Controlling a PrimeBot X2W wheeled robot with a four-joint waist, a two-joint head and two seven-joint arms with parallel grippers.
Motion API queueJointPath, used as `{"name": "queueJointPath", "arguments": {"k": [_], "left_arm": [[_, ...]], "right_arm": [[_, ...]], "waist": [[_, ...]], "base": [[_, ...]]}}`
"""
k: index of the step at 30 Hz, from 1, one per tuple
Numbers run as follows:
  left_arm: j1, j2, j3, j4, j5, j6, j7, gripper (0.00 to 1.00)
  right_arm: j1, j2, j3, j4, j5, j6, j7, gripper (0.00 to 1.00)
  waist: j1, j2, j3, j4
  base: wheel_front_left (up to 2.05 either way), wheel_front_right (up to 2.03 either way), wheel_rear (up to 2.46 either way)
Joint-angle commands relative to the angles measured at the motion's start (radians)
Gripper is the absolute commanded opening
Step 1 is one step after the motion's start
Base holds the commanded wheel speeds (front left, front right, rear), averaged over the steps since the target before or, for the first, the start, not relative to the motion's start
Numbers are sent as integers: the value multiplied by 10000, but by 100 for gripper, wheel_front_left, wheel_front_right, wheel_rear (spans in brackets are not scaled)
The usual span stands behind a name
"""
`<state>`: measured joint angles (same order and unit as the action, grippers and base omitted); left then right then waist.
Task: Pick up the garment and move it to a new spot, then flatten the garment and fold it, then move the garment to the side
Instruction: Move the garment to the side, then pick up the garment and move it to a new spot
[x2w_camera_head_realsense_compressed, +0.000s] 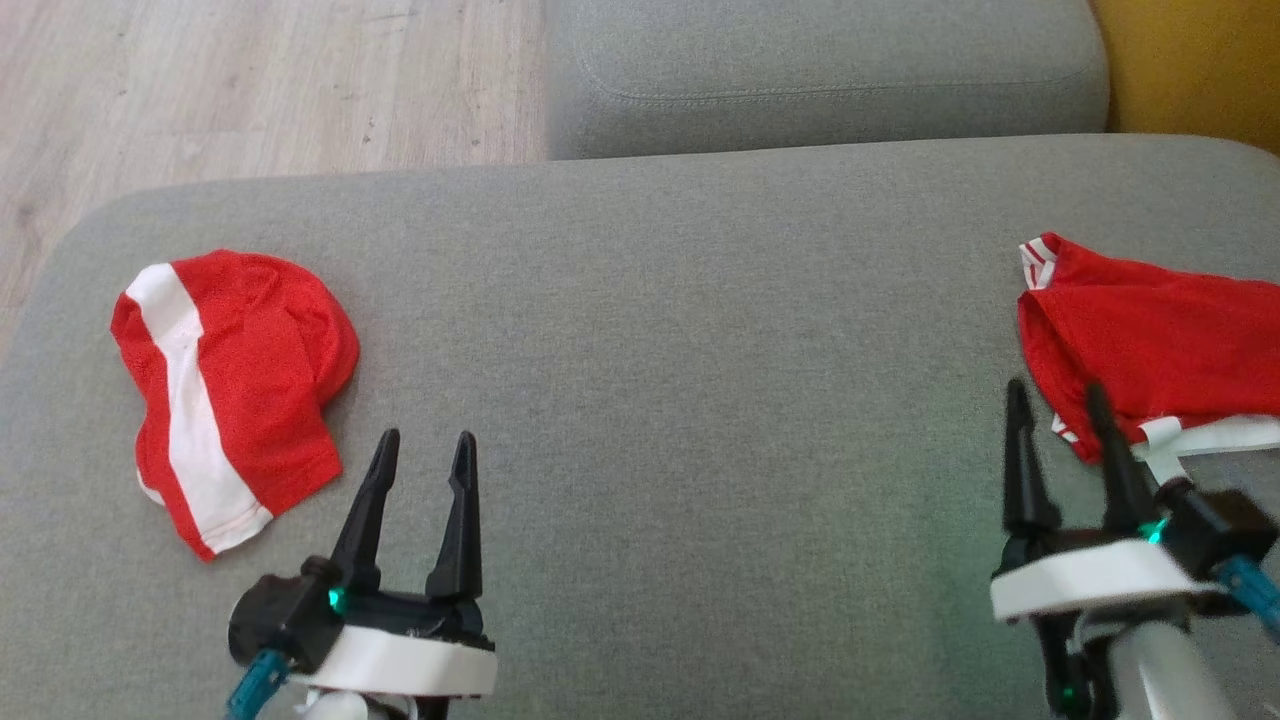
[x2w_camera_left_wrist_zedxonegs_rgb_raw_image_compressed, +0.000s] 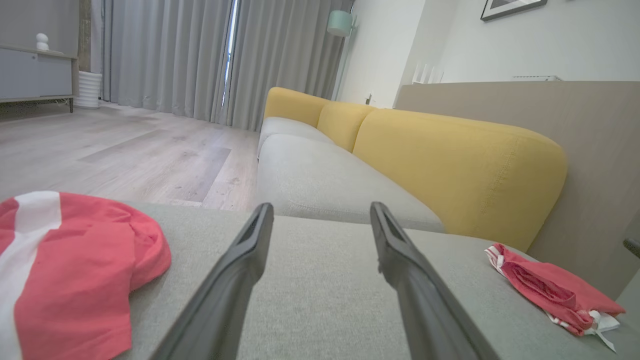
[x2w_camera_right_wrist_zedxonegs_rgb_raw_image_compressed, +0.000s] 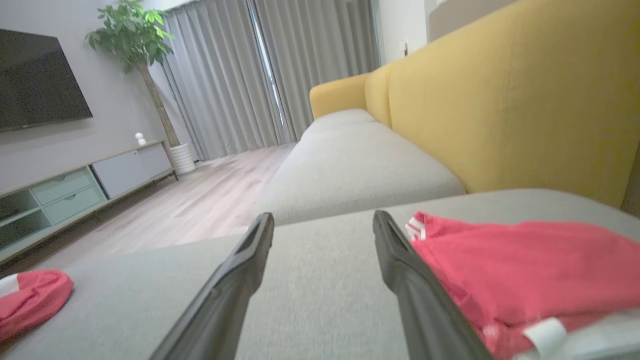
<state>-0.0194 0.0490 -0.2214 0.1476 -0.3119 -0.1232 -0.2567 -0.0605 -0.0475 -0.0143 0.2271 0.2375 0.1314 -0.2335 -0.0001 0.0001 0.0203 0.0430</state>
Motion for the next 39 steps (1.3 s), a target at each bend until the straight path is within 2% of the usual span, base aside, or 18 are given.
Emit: {"name": "queueJointPath", "arguments": {"k": [1, 5, 26, 32, 39], "left_arm": [[-243, 12, 343, -252, -56, 32, -51, 100], [-151, 12, 406, -156, -97, 39, -51, 100], [-287, 12, 413, -347, -60, 40, -51, 100], [-362, 12, 520, -353, 82, 96, -51, 100], [-381, 12, 853, -381, 279, 134, -51, 100]], "right_arm": [[-216, -33, 350, -191, 57, -7, -185, 100], [-25, -31, 353, 113, 241, -7, -269, 100], [20, -28, 354, -10, 135, -7, -282, 100], [90, -28, 647, -53, 148, -7, -282, 100], [251, -28, 914, -52, 227, -7, -283, 100]], "waist": [[1, -1, -3, -15], [1, -1, -20, -45], [1, -1, 95, 55], [1, -1, 92, 502], [1, -1, 46, 1493]], "base": [[0, 0, 0], [0, 0, 0], [0, 0, 0], [0, 0, 0], [0, 0, 0]]}}
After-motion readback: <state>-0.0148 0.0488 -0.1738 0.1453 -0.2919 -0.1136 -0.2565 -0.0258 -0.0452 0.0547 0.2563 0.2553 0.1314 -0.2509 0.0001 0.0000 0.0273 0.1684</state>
